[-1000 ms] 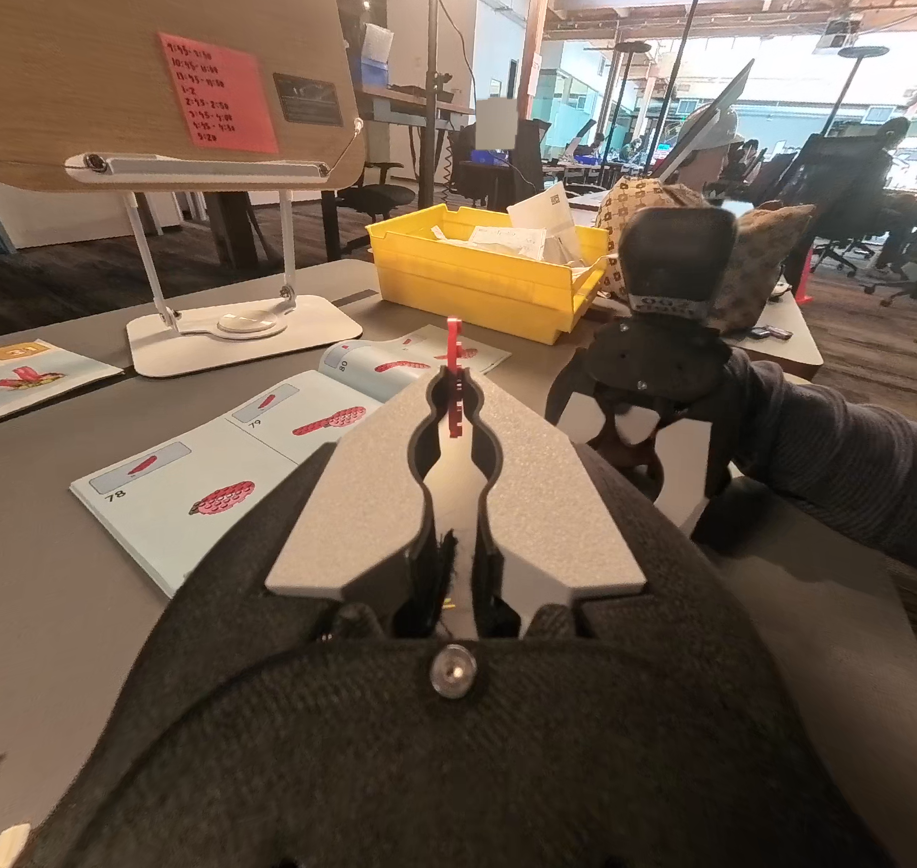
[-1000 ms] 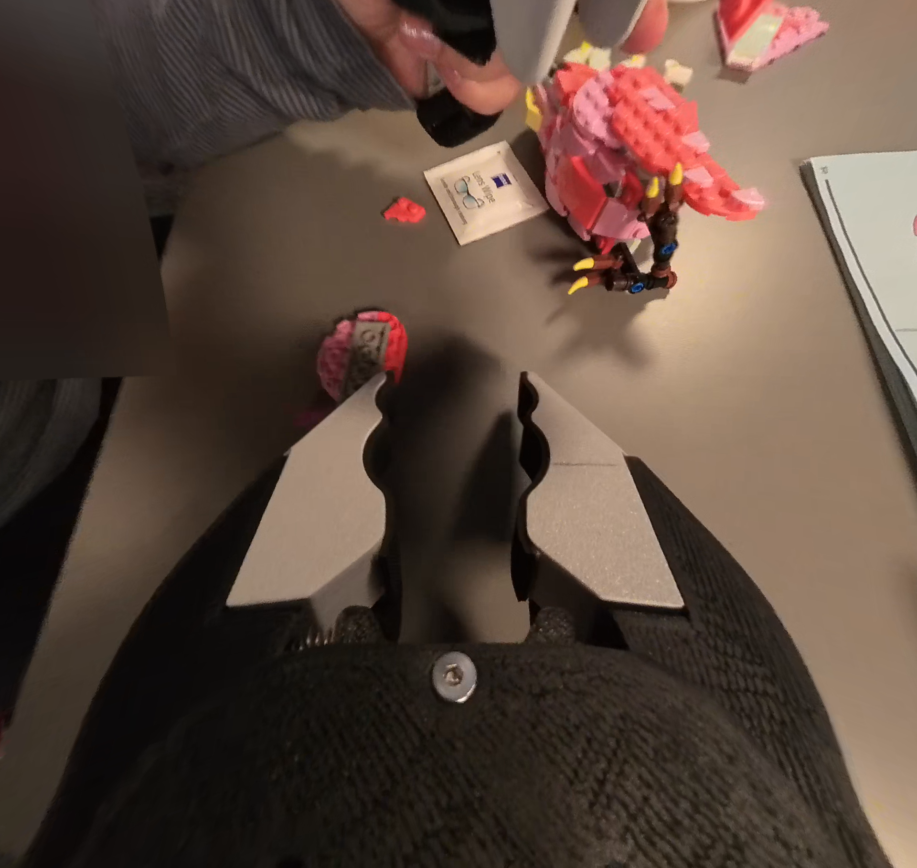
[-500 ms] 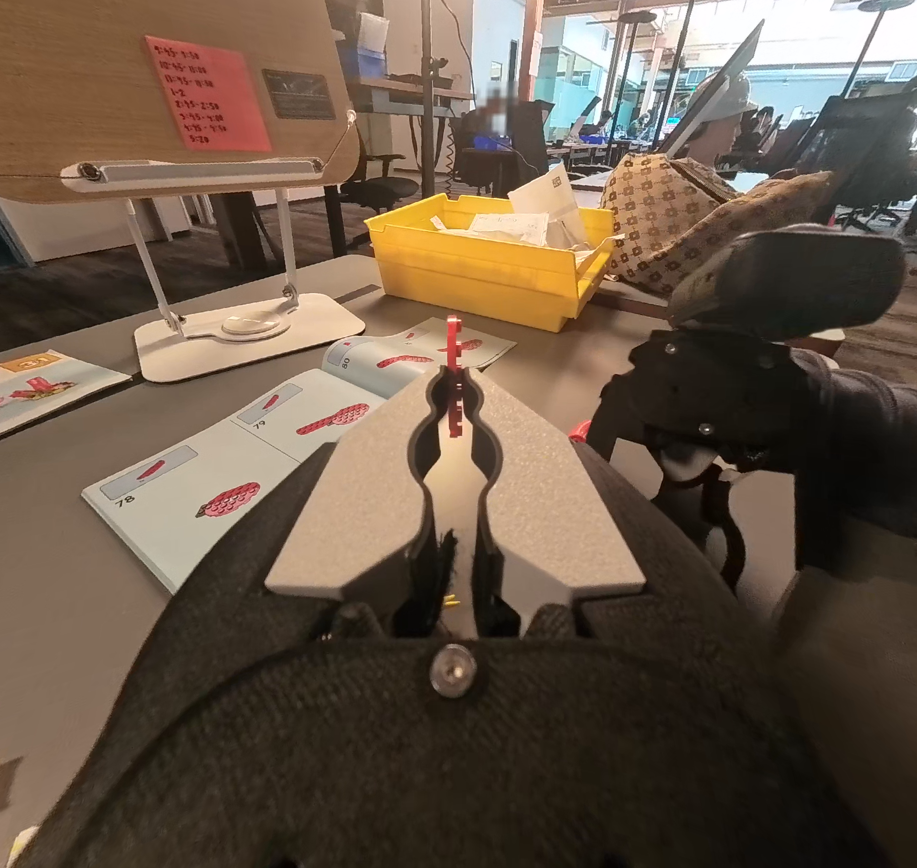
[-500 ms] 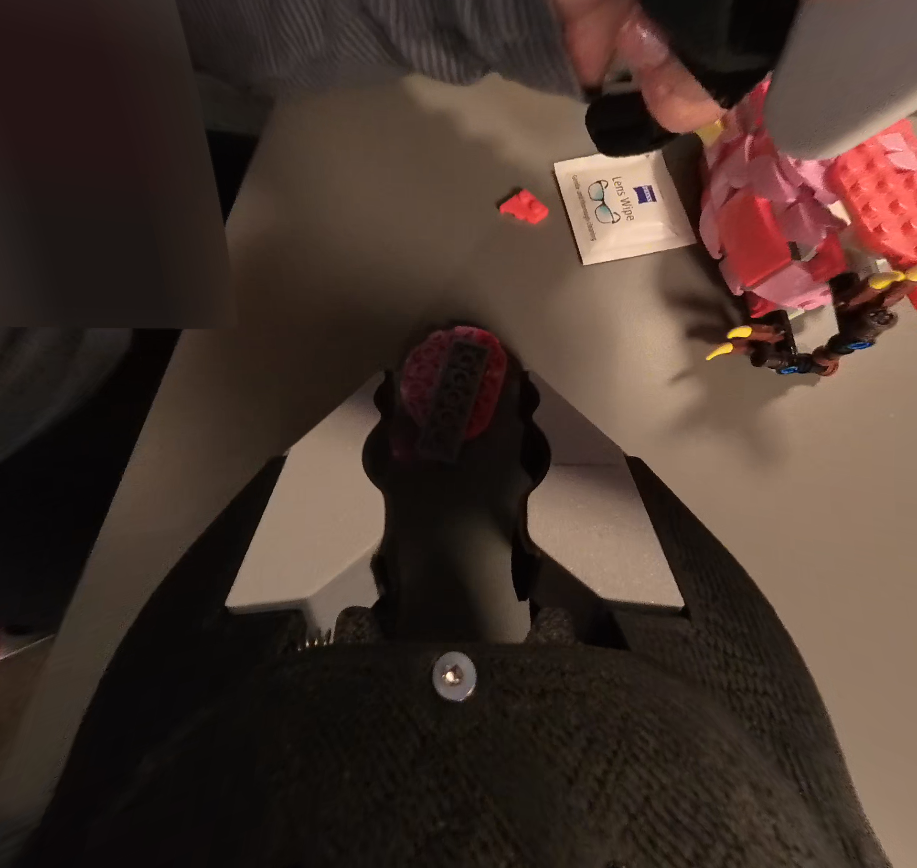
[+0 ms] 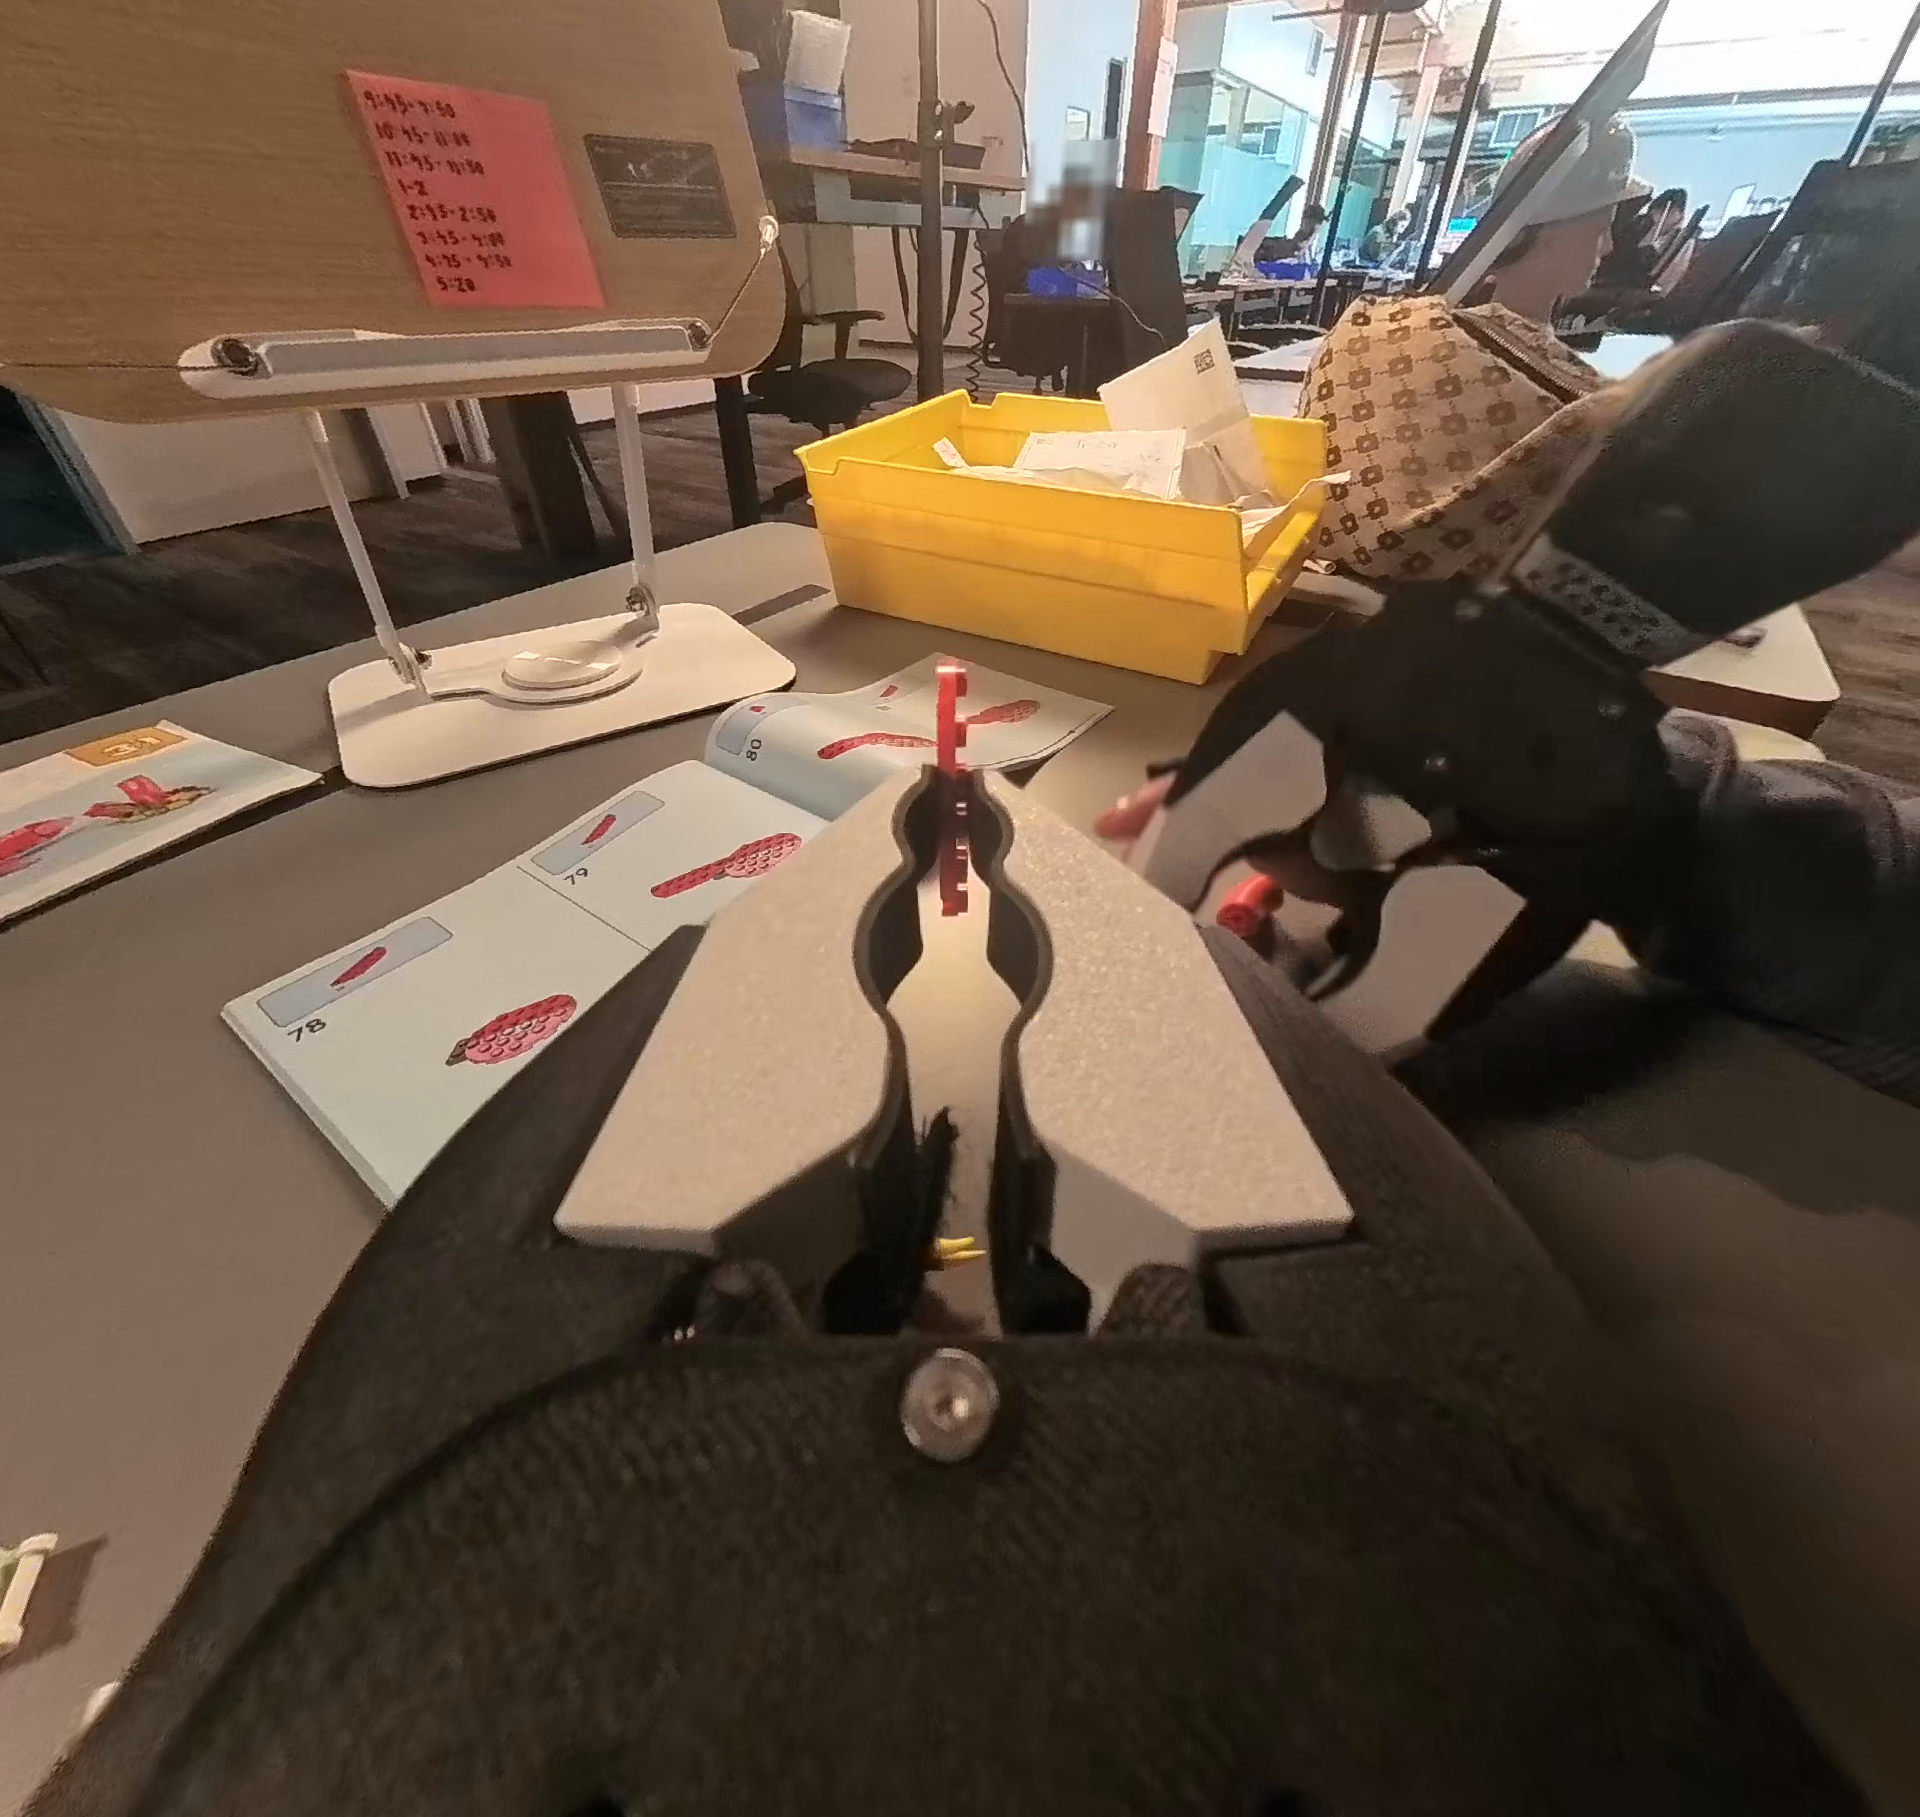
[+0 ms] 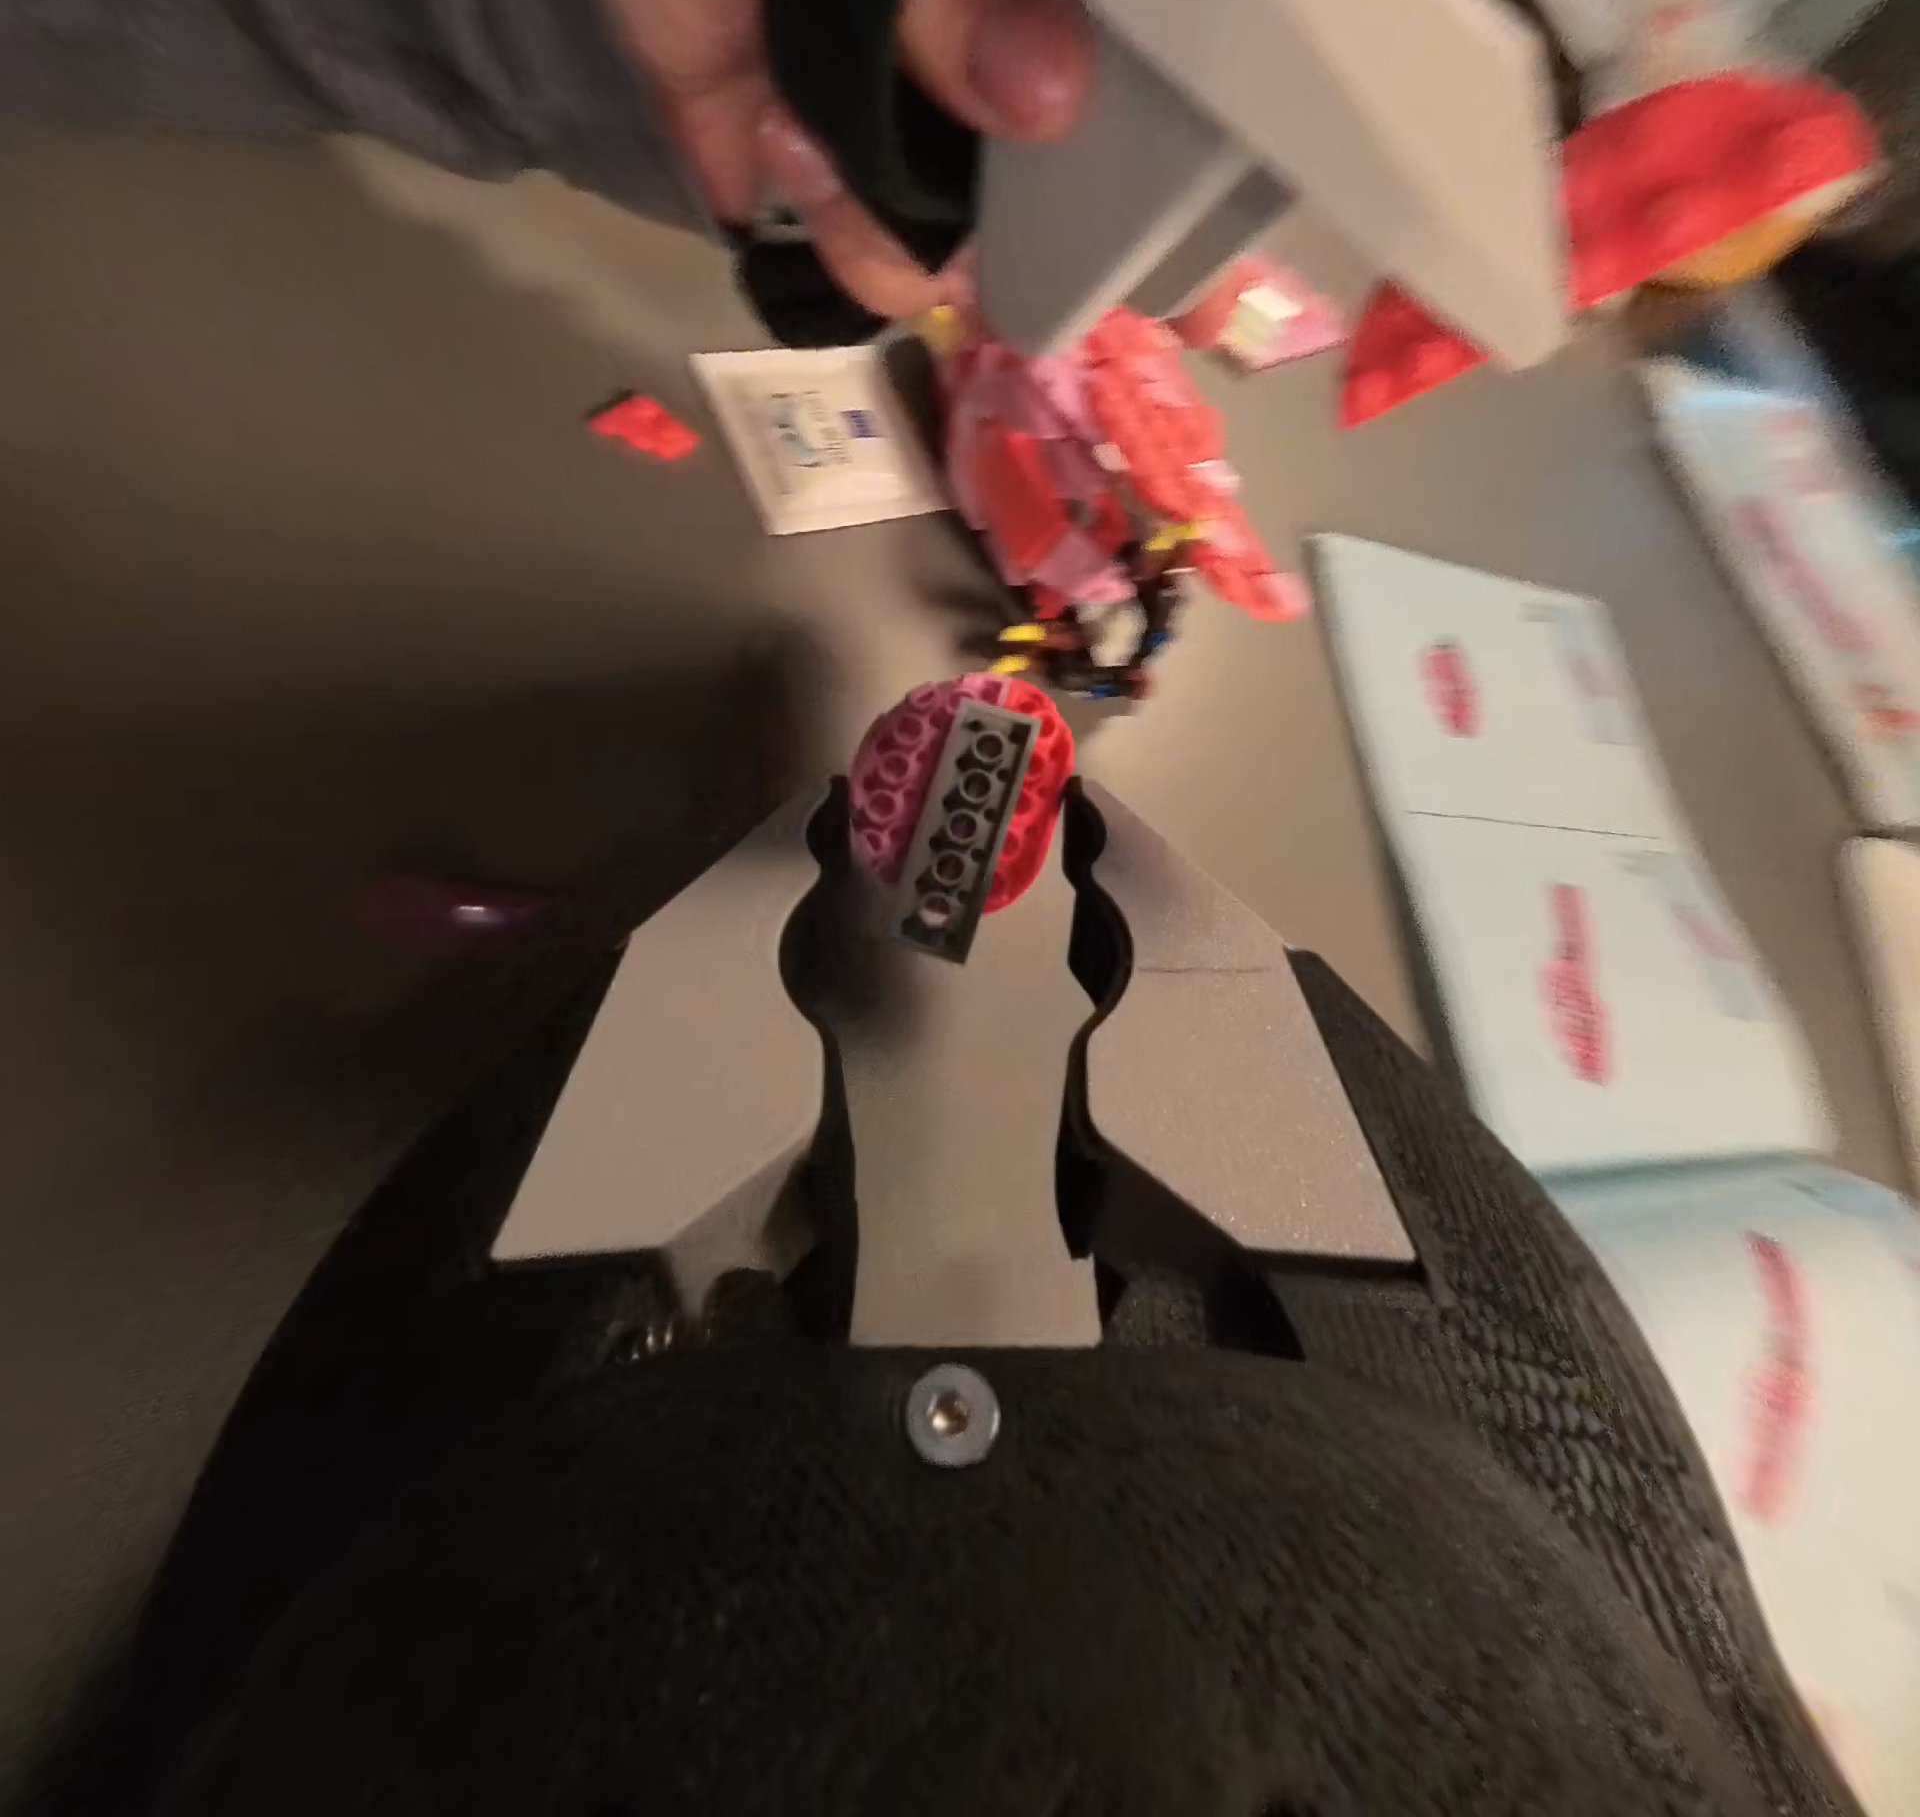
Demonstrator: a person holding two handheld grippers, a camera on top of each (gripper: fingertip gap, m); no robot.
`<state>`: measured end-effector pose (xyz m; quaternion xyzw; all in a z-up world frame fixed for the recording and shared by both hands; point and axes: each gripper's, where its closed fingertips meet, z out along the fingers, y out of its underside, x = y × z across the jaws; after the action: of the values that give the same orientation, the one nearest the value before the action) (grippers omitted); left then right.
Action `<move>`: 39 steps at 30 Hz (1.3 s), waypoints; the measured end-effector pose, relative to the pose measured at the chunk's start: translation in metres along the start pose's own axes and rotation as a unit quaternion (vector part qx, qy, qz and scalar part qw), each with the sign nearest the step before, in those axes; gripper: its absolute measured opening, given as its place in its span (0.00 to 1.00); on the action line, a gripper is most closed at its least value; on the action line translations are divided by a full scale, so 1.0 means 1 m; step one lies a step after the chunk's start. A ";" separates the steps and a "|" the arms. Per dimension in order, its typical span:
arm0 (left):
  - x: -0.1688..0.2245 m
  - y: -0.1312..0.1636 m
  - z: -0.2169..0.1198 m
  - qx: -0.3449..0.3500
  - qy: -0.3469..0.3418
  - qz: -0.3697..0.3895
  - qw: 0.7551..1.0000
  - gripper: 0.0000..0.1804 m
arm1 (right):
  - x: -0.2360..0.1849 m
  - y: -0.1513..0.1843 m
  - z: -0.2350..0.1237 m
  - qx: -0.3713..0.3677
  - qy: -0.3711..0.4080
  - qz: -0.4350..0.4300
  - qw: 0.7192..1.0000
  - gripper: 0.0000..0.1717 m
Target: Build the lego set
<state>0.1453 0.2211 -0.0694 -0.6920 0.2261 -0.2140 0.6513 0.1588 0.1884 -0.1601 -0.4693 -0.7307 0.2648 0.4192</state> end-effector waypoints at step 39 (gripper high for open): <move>0.070 -0.001 -0.003 -0.001 0.198 -0.022 0.980 0.02 | -0.068 0.030 -0.092 -0.175 0.074 0.158 0.969 0.29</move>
<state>0.2002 0.1774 -0.0678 -0.6417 0.3354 -0.3603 0.5881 0.2659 0.1389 -0.1610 -0.6629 -0.6495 0.1599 0.3365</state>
